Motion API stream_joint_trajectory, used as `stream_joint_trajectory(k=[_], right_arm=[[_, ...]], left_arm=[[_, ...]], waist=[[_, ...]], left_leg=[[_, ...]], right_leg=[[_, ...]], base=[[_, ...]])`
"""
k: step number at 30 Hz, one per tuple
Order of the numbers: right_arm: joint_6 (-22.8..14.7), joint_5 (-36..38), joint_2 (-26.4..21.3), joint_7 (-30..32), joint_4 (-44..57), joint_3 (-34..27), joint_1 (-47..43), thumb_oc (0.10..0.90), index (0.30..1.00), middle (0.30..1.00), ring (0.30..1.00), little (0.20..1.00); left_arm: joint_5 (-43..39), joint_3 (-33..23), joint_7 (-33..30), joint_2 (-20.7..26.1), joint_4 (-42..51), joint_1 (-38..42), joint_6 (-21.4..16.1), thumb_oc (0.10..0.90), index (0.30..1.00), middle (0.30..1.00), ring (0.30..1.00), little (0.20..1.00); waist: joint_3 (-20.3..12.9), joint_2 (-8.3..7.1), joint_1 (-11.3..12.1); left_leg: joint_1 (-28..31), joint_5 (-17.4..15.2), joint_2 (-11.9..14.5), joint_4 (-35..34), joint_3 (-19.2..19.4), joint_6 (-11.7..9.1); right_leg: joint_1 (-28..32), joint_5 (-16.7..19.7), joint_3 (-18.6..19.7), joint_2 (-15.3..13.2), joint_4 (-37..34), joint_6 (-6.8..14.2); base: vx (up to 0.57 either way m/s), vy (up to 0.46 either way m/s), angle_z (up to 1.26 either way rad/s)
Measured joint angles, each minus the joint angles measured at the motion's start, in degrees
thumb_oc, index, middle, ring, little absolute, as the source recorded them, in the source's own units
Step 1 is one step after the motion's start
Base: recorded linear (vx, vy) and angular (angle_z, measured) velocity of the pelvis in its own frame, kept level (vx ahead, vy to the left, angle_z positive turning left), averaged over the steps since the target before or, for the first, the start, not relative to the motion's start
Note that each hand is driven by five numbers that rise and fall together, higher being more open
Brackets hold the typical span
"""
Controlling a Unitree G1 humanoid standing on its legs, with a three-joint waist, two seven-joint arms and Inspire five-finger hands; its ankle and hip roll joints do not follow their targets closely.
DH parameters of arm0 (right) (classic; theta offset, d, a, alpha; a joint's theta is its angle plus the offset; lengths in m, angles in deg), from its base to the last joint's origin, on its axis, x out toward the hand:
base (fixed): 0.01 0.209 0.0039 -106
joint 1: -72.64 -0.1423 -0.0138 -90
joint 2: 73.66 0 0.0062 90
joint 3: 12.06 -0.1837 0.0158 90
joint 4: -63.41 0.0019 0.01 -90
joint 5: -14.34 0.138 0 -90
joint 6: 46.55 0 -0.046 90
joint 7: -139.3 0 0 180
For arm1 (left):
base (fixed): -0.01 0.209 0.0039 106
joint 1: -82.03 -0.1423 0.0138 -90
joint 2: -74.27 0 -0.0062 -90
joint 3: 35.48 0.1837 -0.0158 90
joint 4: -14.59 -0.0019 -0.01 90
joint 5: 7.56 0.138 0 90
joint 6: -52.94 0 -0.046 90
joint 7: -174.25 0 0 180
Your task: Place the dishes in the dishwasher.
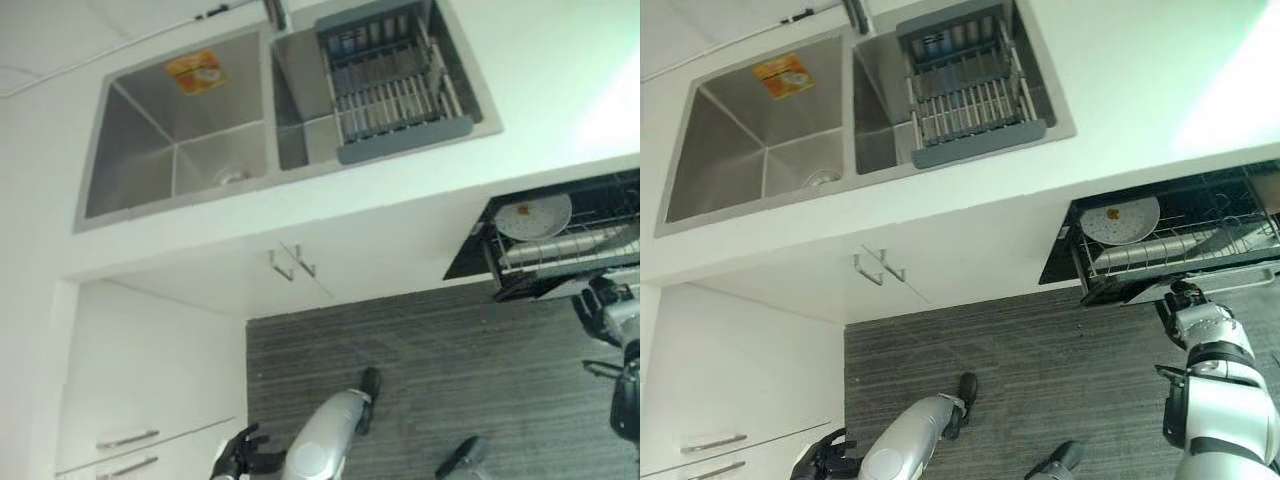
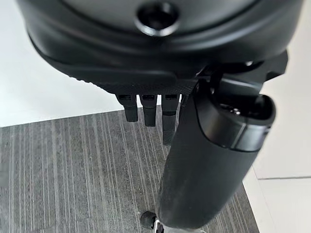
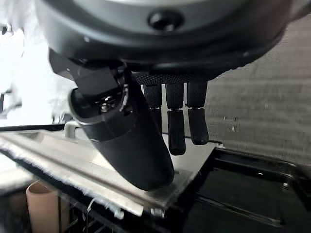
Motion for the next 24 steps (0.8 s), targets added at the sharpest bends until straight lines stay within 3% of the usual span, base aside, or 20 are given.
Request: stream_joint_trajectory(k=[6,10,14,16,24], right_arm=[[-0.15,-0.33,-0.42,-0.1,-0.43,1.14,-2.89,0.4,0.3,0.3,0.3,0.3],[-2.49,-0.87,-3.79,0.69,-2.53,4.61,-5.99,0.4,0.3,0.3,0.3,0.3],[-7.71,-0.9,-4.64,0.57,-2.21,5.5,-9.42,0.4,0.3,0.3,0.3,0.3],[-10.9,-0.89,-3.94,-0.07,-0.82,5.59,-10.92,0.4,0.3,0.3,0.3,0.3],[-15.12,-1.97,1.34,-5.78,0.07,5.53,-10.79,0.4,0.3,0.3,0.3,0.3]], left_arm=[[0.04,-0.11,0.66,-0.05,-2.08,-0.88,-1.58,0.8,0.9,0.9,0.9,0.9],[0.07,-0.17,0.91,-0.21,-2.07,-1.33,-1.79,0.8,0.9,0.9,0.9,0.9],[0.08,-1.87,0.99,-0.25,-2.03,-1.42,-2.07,0.8,0.9,0.9,0.9,0.9],[0.1,-1.92,1.25,-0.25,-2.07,-1.43,-2.19,0.8,0.9,0.9,0.9,0.9],[0.2,-2.05,3.37,-0.26,-0.82,-0.93,-4.53,0.8,0.9,0.9,0.9,0.9]], waist=[[0.48,-0.21,1.34],[1.64,1.37,2.74],[2.5,3.12,2.67],[3.01,3.86,2.79],[4.53,2.27,2.08]], left_leg=[[-1.27,-0.32,-1.22,0.3,-2.3,-0.45],[-2.5,-0.46,-3.05,0.84,-2.94,-0.22],[-3.54,0.29,-4.58,0.65,-3.99,0.86],[-3.84,0.91,-4.56,0.36,-4.09,1.55],[-3.73,1.52,-1.29,-0.28,-4.14,0.26]], right_leg=[[1.03,-0.31,-2.28,-0.39,-0.56,0.0],[0.97,-0.26,-3.31,-1.99,-0.18,0.11],[0.7,0.18,-3.54,-2.47,-1.29,0.09],[0.57,0.72,-3.9,-2.27,-2.12,1.06],[-0.19,1.02,-3.26,0.85,-3.01,1.88]], base=[[0.11,0.069,0.21],[0.1,0.085,0.19],[0.05,0.048,0.14],[0.04,0.007,0.04],[0.03,-0.048,-0.11]])
